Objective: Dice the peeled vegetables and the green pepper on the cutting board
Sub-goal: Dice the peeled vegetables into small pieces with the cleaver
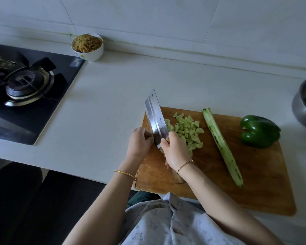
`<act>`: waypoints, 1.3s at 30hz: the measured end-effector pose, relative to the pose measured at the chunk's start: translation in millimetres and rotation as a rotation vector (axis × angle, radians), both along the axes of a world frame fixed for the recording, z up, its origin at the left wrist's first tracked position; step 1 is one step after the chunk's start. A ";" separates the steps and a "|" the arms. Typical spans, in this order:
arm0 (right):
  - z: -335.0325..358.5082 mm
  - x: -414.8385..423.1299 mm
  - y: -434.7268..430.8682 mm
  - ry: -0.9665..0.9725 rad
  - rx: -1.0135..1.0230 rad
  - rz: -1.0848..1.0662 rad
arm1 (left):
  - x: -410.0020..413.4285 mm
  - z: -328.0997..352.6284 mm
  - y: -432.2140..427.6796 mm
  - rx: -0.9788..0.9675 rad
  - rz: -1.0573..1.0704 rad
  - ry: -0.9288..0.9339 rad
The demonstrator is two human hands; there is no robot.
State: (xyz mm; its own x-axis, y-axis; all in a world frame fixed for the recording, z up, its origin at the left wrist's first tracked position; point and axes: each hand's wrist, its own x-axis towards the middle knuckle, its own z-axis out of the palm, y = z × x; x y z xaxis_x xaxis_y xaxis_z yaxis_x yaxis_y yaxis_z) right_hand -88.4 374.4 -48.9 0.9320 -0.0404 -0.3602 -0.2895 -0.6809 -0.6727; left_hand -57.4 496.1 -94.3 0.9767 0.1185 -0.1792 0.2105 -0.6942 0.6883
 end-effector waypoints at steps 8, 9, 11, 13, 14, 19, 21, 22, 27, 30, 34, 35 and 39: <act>25.7 -0.8 -41.4 -0.082 0.147 -0.036 | 4.3 -0.2 -6.8 -0.041 -0.018 -0.034; 30.2 -1.1 -47.4 -0.127 0.096 -0.005 | 6.1 4.5 -4.4 -0.058 -0.001 -0.043; 34.2 -3.6 -58.1 -0.220 -0.092 0.084 | 11.9 17.9 0.7 -0.149 0.102 -0.070; 33.0 -7.8 -66.1 -0.311 -0.282 0.150 | 18.0 35.7 1.8 -0.256 0.257 -0.168; 30.6 -9.9 -68.7 -0.350 -0.345 0.168 | 20.3 44.6 0.3 -0.287 0.324 -0.244; 10.4 -20.8 -77.0 -0.514 -0.418 0.188 | 21.0 71.6 -25.6 -0.245 0.181 -0.534; 7.6 -24.4 -78.6 -0.532 -0.403 0.168 | 19.7 66.3 -38.5 -0.128 -0.039 -0.564; 7.1 -26.1 -79.6 -0.540 -0.402 0.162 | 19.3 62.5 -45.0 -0.068 -0.143 -0.568; 10.4 -32.5 -81.4 -0.572 -0.445 0.159 | 18.5 48.2 -78.0 0.127 -0.451 -0.580; 13.8 -36.6 -82.2 -0.578 -0.445 0.156 | 17.7 40.9 -87.4 0.196 -0.474 -0.589; 15.8 -40.9 -86.6 -0.575 -0.449 0.145 | 14.2 36.5 -91.7 0.205 -0.466 -0.620; 16.0 -41.7 -87.1 -0.575 -0.446 0.145 | 13.9 36.3 -92.2 0.201 -0.456 -0.618; 20.2 -43.1 -87.2 -0.585 -0.450 0.149 | 15.6 33.1 -92.5 0.201 -0.403 -0.610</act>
State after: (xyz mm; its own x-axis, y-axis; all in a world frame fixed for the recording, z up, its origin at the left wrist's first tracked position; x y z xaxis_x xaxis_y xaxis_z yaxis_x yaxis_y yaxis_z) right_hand -131.5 287.1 -28.8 0.9734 0.0743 0.2166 0.1458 -0.9305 -0.3360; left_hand -41.8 403.6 -61.2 0.8701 -0.2955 0.3944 -0.4640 -0.7610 0.4534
